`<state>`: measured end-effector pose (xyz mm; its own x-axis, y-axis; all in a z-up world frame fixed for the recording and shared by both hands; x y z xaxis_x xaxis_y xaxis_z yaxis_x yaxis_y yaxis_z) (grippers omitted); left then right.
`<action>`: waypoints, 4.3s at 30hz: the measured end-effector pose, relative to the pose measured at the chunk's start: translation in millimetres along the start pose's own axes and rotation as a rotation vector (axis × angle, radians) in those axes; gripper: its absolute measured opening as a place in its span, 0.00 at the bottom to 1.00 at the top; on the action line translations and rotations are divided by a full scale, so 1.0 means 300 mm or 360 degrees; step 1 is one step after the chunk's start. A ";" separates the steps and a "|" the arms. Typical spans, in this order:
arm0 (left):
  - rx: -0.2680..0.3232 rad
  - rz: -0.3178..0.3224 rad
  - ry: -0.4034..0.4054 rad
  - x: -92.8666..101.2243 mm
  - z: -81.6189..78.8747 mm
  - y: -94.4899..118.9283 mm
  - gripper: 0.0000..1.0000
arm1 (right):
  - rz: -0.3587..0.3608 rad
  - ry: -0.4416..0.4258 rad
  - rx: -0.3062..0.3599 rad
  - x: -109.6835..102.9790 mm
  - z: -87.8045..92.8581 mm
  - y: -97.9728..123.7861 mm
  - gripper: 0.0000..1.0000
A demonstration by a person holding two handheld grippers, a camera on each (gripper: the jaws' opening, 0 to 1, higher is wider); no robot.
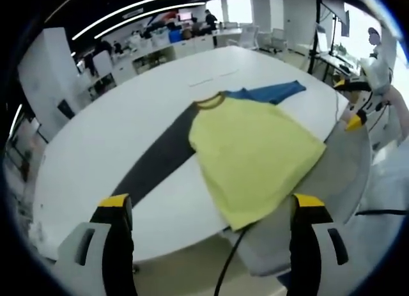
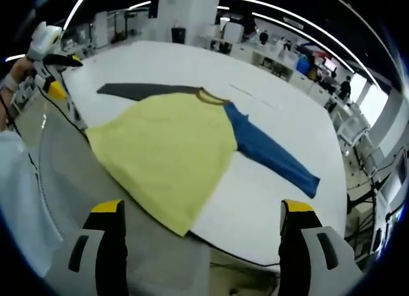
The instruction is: Fold the garment on the visible template until the final outline fits inside the template.
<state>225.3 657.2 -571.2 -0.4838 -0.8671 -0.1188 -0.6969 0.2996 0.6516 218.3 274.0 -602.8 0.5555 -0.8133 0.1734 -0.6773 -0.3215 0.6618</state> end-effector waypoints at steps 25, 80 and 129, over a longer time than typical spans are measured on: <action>-0.0019 -0.0014 -0.0003 -0.001 0.010 0.010 1.00 | -0.0027 0.0022 -0.0005 -0.002 -0.008 -0.009 1.00; 0.0015 -0.0049 0.0034 0.023 -0.049 0.014 1.00 | 0.0001 -0.0063 0.0194 0.311 -0.030 -0.080 0.95; 0.0022 -0.0071 0.0117 0.037 -0.097 0.009 1.00 | 0.0290 -0.0637 0.0140 1.038 0.274 -0.424 0.55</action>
<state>233.3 636.6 -548.8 -0.4121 -0.9065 -0.0918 -0.7244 0.2649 0.6365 437.6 21.6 -693.0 0.2048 -0.9785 -0.0259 -0.7949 -0.1817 0.5789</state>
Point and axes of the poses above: the point that each gripper's makers call its tool centre point, and the gripper's own axes: y roughly backward along the fingers, x roughly to its right, z roughly out of its underside, the point moved 3 cm from there along y, roughly backward along the fingers, and after that the axes turned 7 degrees about x, right-handed, at the moved point
